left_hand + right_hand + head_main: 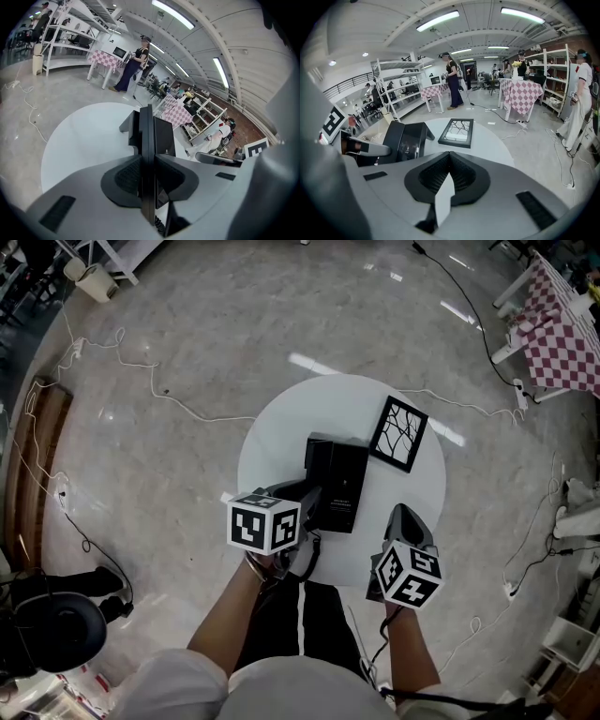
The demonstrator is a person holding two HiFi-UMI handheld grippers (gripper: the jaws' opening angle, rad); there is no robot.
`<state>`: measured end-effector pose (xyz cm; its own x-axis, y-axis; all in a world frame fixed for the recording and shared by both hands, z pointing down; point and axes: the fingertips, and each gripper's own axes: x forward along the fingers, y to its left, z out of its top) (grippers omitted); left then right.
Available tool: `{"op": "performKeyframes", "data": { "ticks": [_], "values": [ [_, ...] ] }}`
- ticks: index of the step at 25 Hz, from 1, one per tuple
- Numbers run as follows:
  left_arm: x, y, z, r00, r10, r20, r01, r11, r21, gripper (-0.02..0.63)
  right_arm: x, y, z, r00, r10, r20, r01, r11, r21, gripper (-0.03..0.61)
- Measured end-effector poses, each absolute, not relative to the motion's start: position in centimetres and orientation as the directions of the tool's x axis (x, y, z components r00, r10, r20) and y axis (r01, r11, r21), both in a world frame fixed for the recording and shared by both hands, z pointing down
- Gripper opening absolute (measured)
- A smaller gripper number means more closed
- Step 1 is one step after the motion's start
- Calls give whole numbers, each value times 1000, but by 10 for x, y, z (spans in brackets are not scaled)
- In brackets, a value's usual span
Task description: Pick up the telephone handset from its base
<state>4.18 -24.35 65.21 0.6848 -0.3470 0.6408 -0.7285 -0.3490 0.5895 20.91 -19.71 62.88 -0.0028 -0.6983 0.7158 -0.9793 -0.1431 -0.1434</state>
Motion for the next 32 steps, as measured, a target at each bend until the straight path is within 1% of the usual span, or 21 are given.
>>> {"op": "performKeyframes", "data": {
  "ticks": [5,15,32],
  "values": [
    [43,-243,652,693,-335,638,-720,-354,597,92,209,-194,630,-4,-695,719,-980,-141,-143,21],
    [43,-242,642,709,-365,604,-704,-311,638,84,210,-201,620,-6,-710,704,-980,-136,-146,21],
    [38,-243,589,683,-454,573,-728,-348,591,86,211,-218,588,-40,-762,647,-979,-101,-180,21]
  ]
}}
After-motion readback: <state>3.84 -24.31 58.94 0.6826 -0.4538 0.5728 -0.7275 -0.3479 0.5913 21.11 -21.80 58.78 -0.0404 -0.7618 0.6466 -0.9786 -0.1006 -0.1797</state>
